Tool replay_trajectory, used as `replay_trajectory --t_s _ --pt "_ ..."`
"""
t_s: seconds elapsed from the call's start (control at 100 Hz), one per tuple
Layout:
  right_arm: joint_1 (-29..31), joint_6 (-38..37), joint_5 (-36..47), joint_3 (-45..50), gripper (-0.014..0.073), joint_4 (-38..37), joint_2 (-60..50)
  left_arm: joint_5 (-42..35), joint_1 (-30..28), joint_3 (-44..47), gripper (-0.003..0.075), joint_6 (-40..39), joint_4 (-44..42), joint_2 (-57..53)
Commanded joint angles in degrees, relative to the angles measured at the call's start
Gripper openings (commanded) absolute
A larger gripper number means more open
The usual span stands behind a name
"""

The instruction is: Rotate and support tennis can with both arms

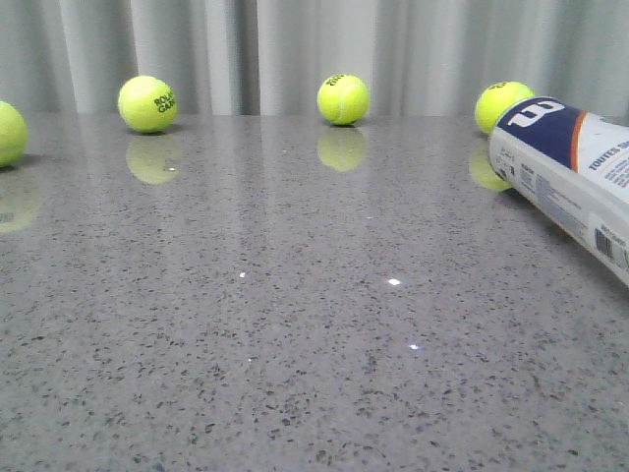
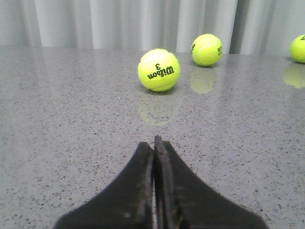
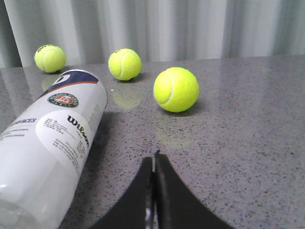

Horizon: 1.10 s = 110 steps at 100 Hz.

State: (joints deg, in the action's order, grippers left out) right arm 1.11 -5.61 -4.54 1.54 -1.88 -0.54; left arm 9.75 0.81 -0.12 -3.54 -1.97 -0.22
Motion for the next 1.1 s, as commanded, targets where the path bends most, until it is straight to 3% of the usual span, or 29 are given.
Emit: replay_trajectory --t_s 0.0,1.09 --pt "0.46 -0.05 4.54 -1.07 -0.0055 -0.72 -1.34 -4.57 0.03 2.65 -0.0021 -0.49 0.36 -2.28" --pt "0.46 -0.05 3.55 -4.05 -0.0055 -0.72 2.64 -4.57 0.03 2.65 -0.0021 -0.49 0.36 -2.28"
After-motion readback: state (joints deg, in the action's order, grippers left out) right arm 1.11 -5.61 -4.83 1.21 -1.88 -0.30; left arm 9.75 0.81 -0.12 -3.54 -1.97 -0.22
